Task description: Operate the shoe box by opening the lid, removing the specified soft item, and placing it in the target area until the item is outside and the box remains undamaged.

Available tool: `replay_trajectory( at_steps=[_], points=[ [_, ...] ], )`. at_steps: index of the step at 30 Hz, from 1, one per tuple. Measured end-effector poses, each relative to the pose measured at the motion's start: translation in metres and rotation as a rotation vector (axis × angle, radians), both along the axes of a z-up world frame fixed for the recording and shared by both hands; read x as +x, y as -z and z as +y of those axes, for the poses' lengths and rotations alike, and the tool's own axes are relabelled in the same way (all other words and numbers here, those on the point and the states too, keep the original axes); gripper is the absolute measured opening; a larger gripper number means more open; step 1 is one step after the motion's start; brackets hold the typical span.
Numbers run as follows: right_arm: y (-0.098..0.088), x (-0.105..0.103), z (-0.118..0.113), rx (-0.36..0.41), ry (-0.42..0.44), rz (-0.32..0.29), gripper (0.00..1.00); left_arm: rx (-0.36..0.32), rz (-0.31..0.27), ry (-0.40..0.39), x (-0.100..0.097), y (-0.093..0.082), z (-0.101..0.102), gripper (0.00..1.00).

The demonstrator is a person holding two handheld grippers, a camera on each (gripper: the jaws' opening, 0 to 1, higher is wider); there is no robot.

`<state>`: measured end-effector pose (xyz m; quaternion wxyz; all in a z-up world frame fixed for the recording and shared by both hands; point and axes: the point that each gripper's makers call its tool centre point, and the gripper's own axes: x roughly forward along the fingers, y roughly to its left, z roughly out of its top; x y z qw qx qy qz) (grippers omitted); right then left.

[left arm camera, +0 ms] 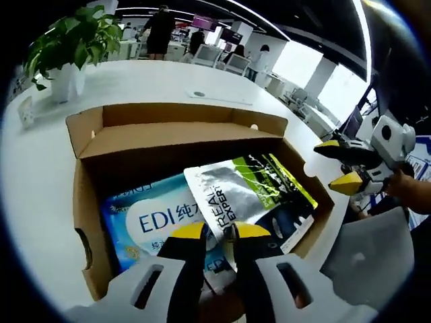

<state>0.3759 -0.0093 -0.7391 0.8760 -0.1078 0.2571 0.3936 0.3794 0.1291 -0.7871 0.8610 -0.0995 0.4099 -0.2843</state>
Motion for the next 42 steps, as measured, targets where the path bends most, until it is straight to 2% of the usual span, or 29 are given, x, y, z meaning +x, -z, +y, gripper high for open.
replay_trajectory(
  at_steps=[8,14,21,34,39,42],
  points=[
    [0.002,-0.003,0.002,-0.004,-0.003,0.012,0.46,-0.013,-0.003,-0.018,0.001,-0.002,0.003,0.02],
    [0.005,-0.003,0.004,0.003,0.003,0.028,0.46,-0.013,-0.007,-0.018,-0.001,-0.003,0.004,0.0],
    [0.005,-0.005,0.015,0.009,-0.015,0.035,0.44,-0.004,-0.022,-0.035,-0.002,-0.005,0.015,0.0],
    [0.021,-0.008,0.036,0.033,-0.028,0.141,0.38,0.023,-0.04,-0.05,0.0,-0.007,0.031,0.0],
    [0.029,-0.008,0.043,0.049,-0.005,0.225,0.33,0.032,-0.048,-0.052,0.001,-0.008,0.035,0.0],
    [0.034,-0.01,0.045,0.029,-0.007,0.252,0.28,0.046,-0.052,-0.046,0.001,-0.007,0.038,0.0]
  ],
)
